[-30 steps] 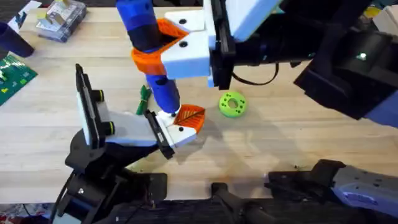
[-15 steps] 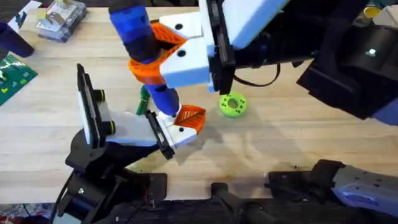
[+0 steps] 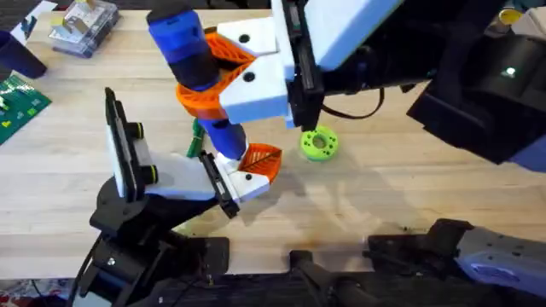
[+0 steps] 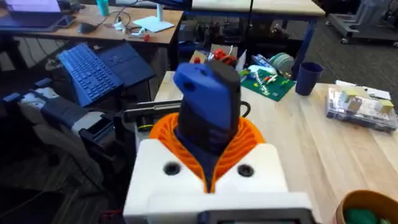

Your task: Pick up the gripper from the table and insert it into the empty holder that is missing its gripper. Then pick up a screw, insert it into the mounting hole, and use the screwdriver to tighten it. Finally, clean up the table by picking up the vegetable and placing it into the bucket.

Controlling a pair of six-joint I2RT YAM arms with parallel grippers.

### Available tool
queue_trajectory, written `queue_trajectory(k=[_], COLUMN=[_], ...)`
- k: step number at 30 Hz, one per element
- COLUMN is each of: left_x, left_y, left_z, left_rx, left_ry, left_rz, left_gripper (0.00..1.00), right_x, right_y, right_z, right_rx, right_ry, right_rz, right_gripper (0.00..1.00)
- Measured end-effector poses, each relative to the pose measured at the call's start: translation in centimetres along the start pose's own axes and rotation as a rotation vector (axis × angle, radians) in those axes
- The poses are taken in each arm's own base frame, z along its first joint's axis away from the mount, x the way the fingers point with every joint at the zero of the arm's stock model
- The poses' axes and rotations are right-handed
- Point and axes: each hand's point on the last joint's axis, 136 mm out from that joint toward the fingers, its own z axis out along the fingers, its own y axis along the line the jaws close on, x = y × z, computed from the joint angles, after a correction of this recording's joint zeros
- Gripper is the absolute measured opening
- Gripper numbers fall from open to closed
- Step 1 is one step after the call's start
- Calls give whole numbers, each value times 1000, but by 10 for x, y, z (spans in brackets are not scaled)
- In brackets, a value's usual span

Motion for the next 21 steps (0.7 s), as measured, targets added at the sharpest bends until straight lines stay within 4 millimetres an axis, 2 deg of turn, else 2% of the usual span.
queue_trajectory(k=[21], left_x=[0], left_y=[-1], left_z=[0], left_rx=[4], left_ry=[0], left_rz=[1], left_gripper=[18], right_x=[-3], right_y=[-1], right_z=[0], right_rx=[1], right_ry=[-11], right_rz=[64], right_gripper=[26])
